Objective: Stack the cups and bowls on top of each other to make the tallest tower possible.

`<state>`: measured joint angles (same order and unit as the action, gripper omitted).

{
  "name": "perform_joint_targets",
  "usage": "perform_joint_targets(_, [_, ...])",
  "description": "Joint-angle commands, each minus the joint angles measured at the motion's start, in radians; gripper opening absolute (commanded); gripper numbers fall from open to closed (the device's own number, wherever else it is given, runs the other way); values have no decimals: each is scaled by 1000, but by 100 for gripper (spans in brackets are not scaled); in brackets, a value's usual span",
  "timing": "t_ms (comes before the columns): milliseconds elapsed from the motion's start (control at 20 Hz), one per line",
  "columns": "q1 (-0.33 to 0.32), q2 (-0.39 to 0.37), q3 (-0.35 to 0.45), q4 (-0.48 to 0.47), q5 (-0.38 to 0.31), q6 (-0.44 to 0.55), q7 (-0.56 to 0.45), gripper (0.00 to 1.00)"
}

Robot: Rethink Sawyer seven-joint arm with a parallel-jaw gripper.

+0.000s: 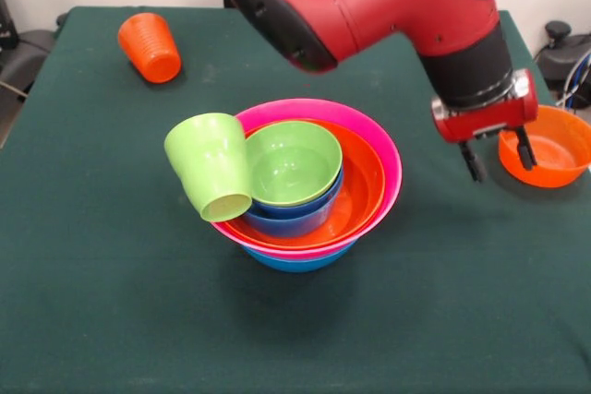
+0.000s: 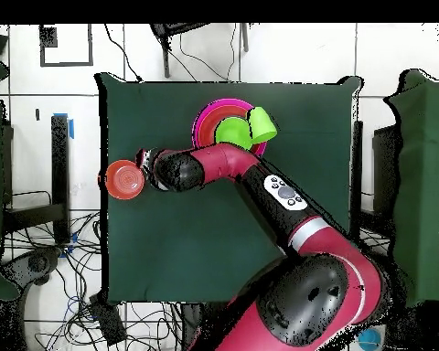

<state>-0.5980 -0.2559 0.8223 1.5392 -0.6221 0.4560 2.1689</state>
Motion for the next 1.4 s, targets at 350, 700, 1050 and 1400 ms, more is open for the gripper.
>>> perform_joint_targets(350, [36,-219,4,158,68,90,-25,100])
perform_joint_targets(700, [37,-308,6,226,123,105,-26,100])
perform_joint_targets(1050, [46,-329,-16,256,136,81,-24,100])
perform_joint_targets(1400, [42,-389,-17,332,148,49,10,100])
